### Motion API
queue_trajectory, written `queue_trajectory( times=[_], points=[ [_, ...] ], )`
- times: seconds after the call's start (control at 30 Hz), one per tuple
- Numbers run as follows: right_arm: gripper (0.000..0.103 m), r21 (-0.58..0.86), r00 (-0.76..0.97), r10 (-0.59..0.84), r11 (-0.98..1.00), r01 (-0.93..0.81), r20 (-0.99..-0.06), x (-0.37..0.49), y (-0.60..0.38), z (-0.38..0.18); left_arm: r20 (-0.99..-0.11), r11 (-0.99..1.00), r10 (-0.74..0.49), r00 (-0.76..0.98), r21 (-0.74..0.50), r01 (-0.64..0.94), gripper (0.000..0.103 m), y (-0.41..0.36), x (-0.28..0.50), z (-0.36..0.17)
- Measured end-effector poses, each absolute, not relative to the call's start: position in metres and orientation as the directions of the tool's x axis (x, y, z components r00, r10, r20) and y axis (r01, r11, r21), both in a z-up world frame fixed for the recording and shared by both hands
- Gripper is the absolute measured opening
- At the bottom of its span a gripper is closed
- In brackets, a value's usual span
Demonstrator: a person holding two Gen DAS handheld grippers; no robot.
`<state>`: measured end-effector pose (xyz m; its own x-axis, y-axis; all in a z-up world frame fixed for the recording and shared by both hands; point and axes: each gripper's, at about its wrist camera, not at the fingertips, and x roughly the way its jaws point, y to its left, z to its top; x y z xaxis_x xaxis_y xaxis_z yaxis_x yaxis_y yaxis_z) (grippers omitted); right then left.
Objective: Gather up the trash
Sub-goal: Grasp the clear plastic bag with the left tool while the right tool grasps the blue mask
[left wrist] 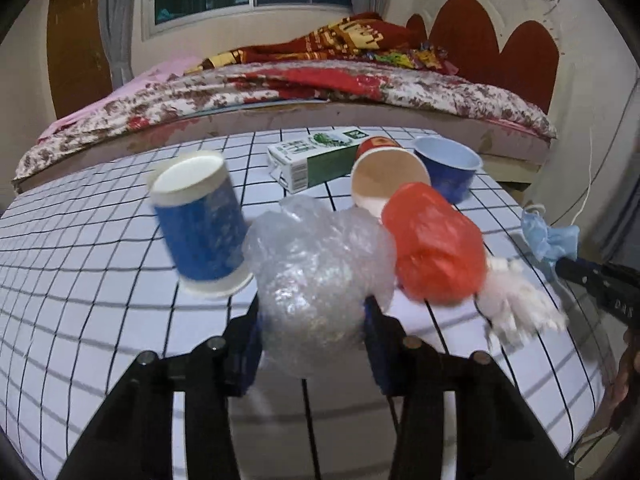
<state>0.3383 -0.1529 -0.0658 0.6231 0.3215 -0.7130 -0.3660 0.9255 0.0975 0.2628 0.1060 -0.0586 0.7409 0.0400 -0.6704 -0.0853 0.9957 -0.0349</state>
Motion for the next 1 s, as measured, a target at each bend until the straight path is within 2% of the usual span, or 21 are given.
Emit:
queue_trajectory(
  times=[0.4, 0.67, 1.0],
  points=[
    [0.013, 0.122, 0.661, 0.358, 0.918, -0.376, -0.659, 0.28, -0.164, -0.039, -0.623, 0.996, 0.022, 0.782, -0.052, -0.069, 0.046, 0.09, 0.205, -0.048],
    [0.013, 0.13, 0.706, 0.376, 0.917, -0.378, -0.6, 0.228, -0.183, -0.016, -0.586, 0.999, -0.019, 0.81, -0.046, -0.01, 0.046, 0.063, 0.171, -0.041],
    [0.013, 0.141, 0.744, 0.347, 0.934, -0.327, -0.571, 0.178, -0.219, -0.006, -0.568, 0.996, -0.086, 0.818, -0.043, 0.074, 0.046, 0.02, 0.143, -0.033]
  ],
)
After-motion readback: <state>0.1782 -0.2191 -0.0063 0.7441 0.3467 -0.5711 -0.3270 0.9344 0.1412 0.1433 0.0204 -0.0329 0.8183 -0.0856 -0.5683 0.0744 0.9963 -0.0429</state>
